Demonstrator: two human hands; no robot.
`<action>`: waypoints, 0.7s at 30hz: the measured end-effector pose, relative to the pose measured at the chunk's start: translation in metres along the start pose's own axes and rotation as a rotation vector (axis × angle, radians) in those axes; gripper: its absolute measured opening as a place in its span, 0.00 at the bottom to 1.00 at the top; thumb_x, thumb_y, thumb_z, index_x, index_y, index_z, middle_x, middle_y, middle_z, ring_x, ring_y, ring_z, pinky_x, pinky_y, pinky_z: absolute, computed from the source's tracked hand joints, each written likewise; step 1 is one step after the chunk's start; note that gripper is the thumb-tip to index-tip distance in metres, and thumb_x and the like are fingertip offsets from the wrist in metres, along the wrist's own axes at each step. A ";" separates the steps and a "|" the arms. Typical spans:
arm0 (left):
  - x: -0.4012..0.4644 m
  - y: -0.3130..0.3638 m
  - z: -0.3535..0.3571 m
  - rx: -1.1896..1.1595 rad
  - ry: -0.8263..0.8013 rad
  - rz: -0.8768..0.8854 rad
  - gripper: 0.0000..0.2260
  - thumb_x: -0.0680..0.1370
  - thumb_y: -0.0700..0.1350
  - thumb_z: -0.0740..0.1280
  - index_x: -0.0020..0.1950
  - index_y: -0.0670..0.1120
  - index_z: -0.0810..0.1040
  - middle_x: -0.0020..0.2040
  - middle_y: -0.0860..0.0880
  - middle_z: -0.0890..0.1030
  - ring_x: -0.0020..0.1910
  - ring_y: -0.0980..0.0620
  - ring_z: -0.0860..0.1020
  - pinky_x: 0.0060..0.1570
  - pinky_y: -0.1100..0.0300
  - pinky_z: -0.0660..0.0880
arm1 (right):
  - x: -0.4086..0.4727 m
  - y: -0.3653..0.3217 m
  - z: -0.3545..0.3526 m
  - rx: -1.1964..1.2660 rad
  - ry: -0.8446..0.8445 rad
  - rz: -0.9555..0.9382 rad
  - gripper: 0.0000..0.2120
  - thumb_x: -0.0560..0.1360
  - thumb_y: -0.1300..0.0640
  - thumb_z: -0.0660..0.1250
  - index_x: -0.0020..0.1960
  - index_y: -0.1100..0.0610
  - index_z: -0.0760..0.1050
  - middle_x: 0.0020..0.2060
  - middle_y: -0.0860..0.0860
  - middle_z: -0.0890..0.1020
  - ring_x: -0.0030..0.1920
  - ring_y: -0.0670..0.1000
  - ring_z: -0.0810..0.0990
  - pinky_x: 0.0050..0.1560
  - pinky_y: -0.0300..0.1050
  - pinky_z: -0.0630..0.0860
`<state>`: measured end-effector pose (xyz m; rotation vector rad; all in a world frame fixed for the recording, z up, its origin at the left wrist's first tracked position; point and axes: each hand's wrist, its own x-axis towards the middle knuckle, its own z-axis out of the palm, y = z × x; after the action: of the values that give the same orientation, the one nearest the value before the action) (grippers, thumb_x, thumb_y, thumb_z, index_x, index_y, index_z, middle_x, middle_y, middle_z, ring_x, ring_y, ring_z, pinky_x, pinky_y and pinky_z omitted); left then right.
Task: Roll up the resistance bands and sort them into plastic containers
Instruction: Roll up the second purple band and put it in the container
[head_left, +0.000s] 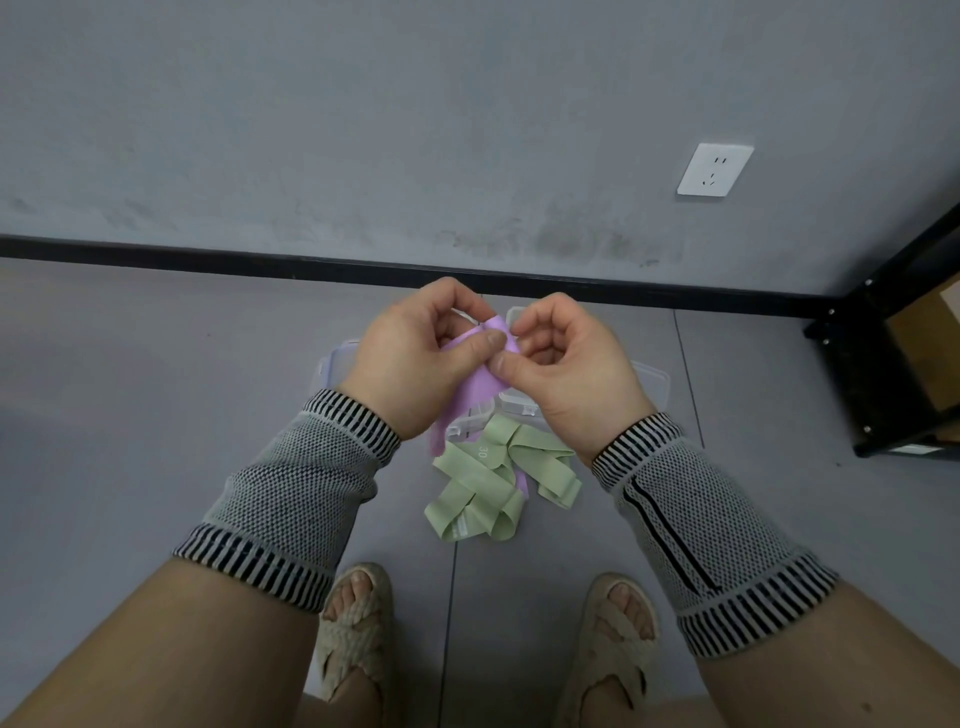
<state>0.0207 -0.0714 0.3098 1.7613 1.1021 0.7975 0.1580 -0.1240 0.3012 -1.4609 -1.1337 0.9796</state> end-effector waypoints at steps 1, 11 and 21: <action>0.001 -0.002 0.000 0.011 0.016 -0.006 0.05 0.75 0.44 0.69 0.43 0.53 0.76 0.37 0.47 0.82 0.33 0.55 0.78 0.33 0.64 0.72 | 0.000 0.000 -0.001 0.007 -0.030 -0.001 0.12 0.69 0.64 0.74 0.43 0.51 0.73 0.36 0.47 0.79 0.34 0.44 0.77 0.42 0.44 0.78; 0.004 -0.005 -0.009 -0.009 0.090 -0.058 0.02 0.76 0.44 0.67 0.45 0.50 0.75 0.37 0.44 0.83 0.33 0.54 0.77 0.34 0.61 0.72 | -0.003 -0.001 -0.007 0.053 -0.140 -0.075 0.19 0.71 0.72 0.69 0.47 0.47 0.78 0.41 0.43 0.84 0.45 0.42 0.83 0.50 0.37 0.79; 0.002 -0.004 -0.009 -0.032 0.075 -0.071 0.01 0.77 0.45 0.67 0.47 0.51 0.78 0.38 0.44 0.83 0.40 0.44 0.81 0.43 0.50 0.77 | -0.009 0.000 0.000 -0.067 0.000 -0.177 0.10 0.72 0.65 0.71 0.53 0.58 0.82 0.38 0.40 0.83 0.41 0.41 0.83 0.49 0.39 0.80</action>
<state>0.0129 -0.0655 0.3096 1.6682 1.1886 0.8382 0.1557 -0.1328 0.3017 -1.3866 -1.2829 0.8250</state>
